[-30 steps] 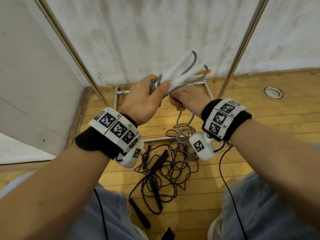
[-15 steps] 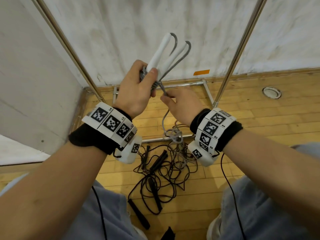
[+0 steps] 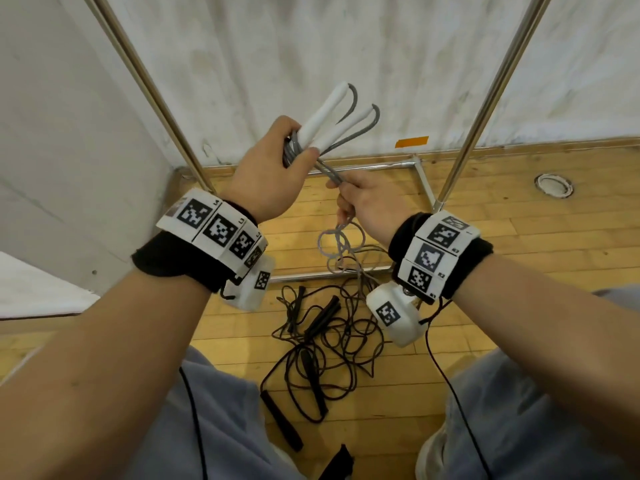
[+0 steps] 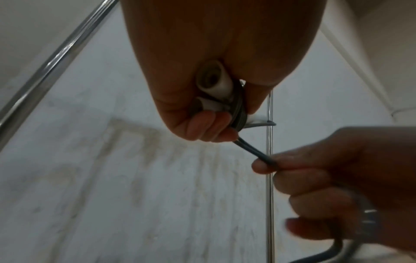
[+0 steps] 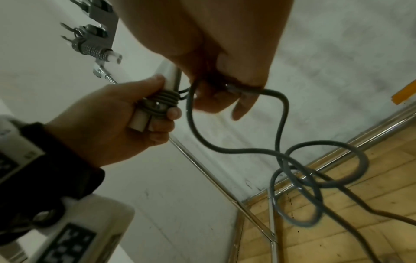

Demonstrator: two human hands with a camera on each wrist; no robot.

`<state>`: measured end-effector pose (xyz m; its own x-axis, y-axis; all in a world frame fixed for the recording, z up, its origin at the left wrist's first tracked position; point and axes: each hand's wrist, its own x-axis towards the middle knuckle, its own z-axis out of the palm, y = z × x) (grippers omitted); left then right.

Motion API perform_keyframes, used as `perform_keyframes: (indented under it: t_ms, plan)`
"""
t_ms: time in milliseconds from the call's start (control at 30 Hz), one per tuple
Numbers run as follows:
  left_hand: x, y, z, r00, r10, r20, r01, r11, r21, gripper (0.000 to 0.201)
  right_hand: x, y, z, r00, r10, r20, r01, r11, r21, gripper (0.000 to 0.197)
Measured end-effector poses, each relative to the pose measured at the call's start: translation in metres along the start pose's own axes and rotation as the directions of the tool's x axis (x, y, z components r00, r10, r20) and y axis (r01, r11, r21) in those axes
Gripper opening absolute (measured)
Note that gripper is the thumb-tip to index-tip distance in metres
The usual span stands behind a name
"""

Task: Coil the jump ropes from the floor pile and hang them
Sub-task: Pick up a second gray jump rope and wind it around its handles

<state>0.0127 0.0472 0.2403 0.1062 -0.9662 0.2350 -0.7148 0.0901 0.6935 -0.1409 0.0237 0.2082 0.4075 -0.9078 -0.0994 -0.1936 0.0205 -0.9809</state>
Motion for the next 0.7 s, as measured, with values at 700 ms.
perform_keyframes:
  t_ms: [700]
  plan:
    - [-0.006, -0.026, 0.031, 0.942, -0.201, 0.270, 0.025, 0.842, 0.540, 0.019, -0.008, -0.004, -0.019, 0.963, -0.195, 0.185, 0.268, 0.716, -0.645, 0.030]
